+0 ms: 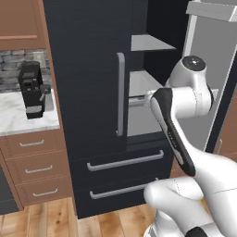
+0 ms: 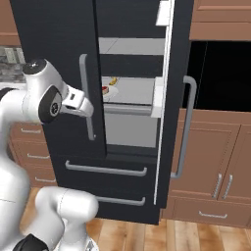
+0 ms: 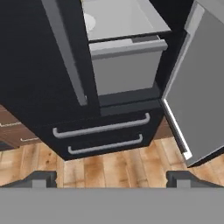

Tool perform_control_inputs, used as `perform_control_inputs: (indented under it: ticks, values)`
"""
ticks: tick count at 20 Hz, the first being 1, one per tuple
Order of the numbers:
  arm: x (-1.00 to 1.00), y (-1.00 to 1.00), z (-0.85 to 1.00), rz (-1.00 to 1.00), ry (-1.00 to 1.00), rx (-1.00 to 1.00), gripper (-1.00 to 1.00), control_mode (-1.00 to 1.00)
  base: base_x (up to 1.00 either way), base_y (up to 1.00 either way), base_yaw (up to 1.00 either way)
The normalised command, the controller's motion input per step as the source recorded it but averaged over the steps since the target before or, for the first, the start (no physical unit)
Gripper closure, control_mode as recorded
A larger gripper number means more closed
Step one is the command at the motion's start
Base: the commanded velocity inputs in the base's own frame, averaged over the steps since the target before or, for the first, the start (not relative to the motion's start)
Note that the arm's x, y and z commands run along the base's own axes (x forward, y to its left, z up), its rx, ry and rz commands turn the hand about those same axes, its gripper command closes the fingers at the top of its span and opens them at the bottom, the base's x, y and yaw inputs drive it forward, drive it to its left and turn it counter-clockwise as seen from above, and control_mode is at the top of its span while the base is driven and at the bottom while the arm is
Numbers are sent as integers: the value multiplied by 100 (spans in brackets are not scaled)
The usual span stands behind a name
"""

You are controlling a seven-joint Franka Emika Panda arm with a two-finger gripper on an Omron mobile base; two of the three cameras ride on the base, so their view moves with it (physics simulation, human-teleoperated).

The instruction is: Retrieve the steak from the fridge and place it on the saucepan with marinade on the stove.

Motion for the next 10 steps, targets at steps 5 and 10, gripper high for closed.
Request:
perform_control_inputs:
  ticks: [5,10]
  values:
    - [1,58,-91,36,-5,7,-100,-100,0,0,0]
    - [41,27,-28,19,-8,11,-100,-100,0,0,0]
